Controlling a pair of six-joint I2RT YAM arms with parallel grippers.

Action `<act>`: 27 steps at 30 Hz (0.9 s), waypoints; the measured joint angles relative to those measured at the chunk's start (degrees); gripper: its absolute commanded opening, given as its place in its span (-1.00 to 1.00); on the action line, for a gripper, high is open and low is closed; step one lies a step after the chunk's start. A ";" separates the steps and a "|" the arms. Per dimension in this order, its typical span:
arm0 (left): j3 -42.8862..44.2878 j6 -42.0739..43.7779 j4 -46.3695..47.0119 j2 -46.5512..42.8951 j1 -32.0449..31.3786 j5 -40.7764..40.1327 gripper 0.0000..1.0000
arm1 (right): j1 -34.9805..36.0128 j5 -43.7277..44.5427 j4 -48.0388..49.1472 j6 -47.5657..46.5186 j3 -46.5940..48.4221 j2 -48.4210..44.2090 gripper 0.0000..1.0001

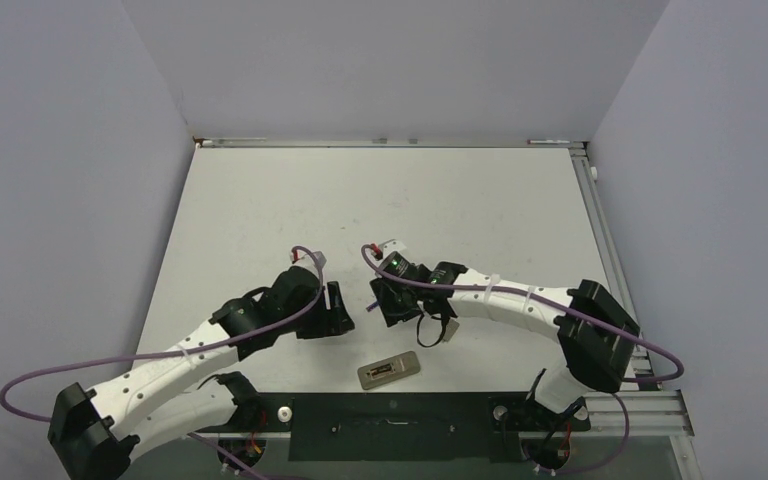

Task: Load the batteries into the remote control

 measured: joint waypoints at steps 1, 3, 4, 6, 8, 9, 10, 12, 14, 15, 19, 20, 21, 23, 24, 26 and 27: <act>0.00 0.24 -0.44 -1.51 0.07 -0.42 0.21 | -0.26 -0.42 0.28 -1.44 0.61 0.37 0.07; 0.00 0.66 -1.33 -4.17 0.26 -1.18 0.26 | -0.50 -1.40 1.16 -4.63 1.81 0.98 0.10; 0.00 0.85 -1.84 -5.42 0.37 -1.60 0.28 | -0.61 -2.12 1.60 -6.67 2.51 1.31 0.10; 0.00 1.20 -2.75 -7.63 0.48 -2.21 0.32 | -0.66 -3.43 2.21 -10.03 3.52 1.99 0.11; 0.07 1.77 -3.65 -9.81 0.70 -2.64 0.34 | -0.79 -5.16 2.51 -13.73 4.55 2.95 0.11; 0.24 2.03 -4.17 -10.62 0.74 -2.84 0.35 | -0.98 -6.05 2.49 -15.67 5.05 3.45 0.11; 0.48 2.23 -4.61 -11.30 0.74 -2.93 0.36 | -1.03 -6.95 2.58 -17.62 5.42 3.96 0.11; 1.22 2.73 -5.49 -12.46 0.79 -3.08 0.39 | -1.07 -8.52 2.54 -21.59 6.12 4.63 0.12; 2.05 3.32 -6.16 -13.44 0.83 -3.13 0.41 | -1.14 -9.90 2.27 -25.55 6.93 5.01 0.12; 2.49 3.67 -6.56 -13.92 0.83 -3.15 0.41 | -1.25 -10.58 2.05 -27.58 7.63 5.31 0.12; 3.69 4.94 -7.65 -15.80 0.83 -3.17 0.42 | -1.88 -13.03 0.50 -35.43 11.63 7.85 0.11; 3.76 5.25 -7.87 -16.26 0.83 -3.17 0.43 | -2.10 -13.33 0.31 -37.11 12.44 8.59 0.11; 3.78 5.44 -8.02 -16.68 0.85 -3.17 0.43 | -2.21 -13.68 0.11 -38.32 12.96 9.14 0.10; 3.78 6.05 -8.70 -17.70 0.85 -3.17 0.44 | -2.64 -14.93 -0.76 -41.81 13.94 10.73 0.07; 3.78 6.34 -8.90 -18.16 0.85 -3.15 0.44 | -2.80 -15.26 -0.98 -42.91 14.08 11.15 0.06; 3.85 6.86 -9.44 -19.02 0.94 -3.10 0.45 | -3.19 -15.87 -1.46 -45.42 14.08 12.00 0.04; 3.98 7.10 -9.79 -19.39 1.01 -3.06 0.45 | -3.37 -16.22 -1.73 -46.60 14.05 12.31 0.04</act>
